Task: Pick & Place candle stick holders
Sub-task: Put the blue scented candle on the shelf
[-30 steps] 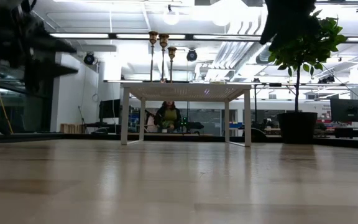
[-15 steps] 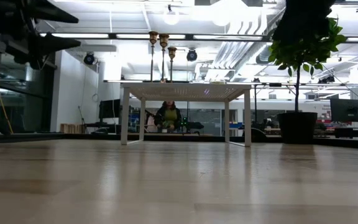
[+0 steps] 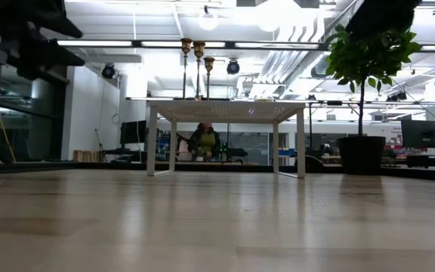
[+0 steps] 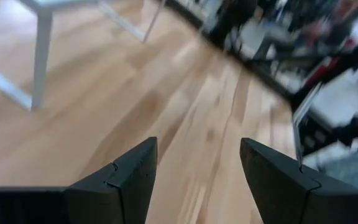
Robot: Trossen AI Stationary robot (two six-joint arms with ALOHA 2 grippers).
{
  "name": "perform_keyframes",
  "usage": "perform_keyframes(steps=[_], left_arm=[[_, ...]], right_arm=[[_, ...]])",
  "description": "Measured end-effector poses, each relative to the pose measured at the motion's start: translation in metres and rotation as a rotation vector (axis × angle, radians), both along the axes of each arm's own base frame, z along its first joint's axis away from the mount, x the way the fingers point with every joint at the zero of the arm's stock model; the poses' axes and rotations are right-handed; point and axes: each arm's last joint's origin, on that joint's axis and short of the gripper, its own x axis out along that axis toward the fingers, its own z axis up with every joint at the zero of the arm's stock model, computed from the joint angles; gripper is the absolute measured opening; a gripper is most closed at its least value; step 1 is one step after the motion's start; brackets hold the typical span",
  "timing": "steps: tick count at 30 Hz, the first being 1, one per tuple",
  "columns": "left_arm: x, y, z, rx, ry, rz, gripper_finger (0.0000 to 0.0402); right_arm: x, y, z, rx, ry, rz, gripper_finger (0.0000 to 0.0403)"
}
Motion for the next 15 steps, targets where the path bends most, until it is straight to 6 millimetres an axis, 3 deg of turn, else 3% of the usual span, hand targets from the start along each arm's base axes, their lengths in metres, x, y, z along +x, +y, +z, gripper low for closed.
perform_keyframes(steps=[7,15], left_arm=[[-0.001,-0.005,0.015,-0.074,0.217,-0.105,0.0225],[-0.005,-0.010,0.004,-0.263,0.475,-0.209,0.0225]], right_arm=[[-0.013,0.004,-0.003,-0.059,0.001,-0.068,0.0177],[-0.017,0.009,-0.004,-0.053,0.014,-0.037,0.0177]])
